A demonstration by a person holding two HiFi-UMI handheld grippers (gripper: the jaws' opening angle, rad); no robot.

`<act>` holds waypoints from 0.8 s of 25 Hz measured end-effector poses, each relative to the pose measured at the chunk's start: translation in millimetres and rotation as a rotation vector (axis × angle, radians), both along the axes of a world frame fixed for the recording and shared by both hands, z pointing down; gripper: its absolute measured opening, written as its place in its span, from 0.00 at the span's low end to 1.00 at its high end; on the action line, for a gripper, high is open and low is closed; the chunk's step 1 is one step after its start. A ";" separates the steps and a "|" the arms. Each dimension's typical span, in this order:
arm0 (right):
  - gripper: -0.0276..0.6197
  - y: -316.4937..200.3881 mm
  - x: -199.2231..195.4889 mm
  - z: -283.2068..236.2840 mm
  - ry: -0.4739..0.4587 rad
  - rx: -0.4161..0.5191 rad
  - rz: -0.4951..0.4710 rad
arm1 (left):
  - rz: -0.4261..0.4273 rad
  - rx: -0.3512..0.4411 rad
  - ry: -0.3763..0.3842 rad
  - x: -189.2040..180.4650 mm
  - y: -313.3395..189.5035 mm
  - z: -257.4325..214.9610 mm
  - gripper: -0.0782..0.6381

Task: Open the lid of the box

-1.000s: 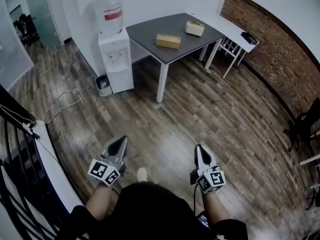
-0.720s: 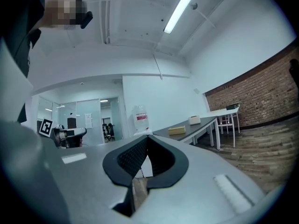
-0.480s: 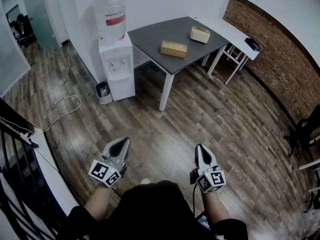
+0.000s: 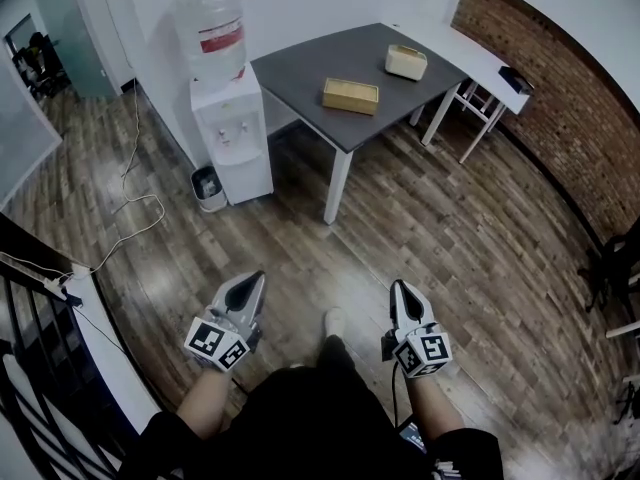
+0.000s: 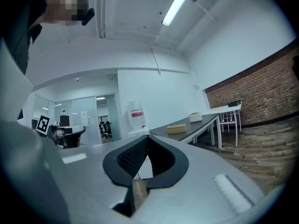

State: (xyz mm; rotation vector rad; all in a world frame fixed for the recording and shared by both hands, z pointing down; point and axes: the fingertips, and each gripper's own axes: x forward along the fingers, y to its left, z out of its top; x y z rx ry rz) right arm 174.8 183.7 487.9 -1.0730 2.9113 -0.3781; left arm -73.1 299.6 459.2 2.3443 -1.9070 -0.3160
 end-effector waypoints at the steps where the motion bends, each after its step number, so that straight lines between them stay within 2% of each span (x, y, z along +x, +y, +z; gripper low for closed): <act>1: 0.05 -9.9 -2.8 0.7 0.000 0.001 -0.003 | -0.006 0.000 0.000 -3.1 -7.6 -0.5 0.11; 13: 0.05 -155.5 -22.8 -11.3 -0.011 0.032 -0.020 | -0.066 0.016 -0.037 -27.8 -128.9 -16.0 0.11; 20: 0.05 -213.7 -21.9 -9.7 -0.026 0.016 -0.050 | -0.109 -0.002 -0.067 -28.0 -183.5 -14.9 0.11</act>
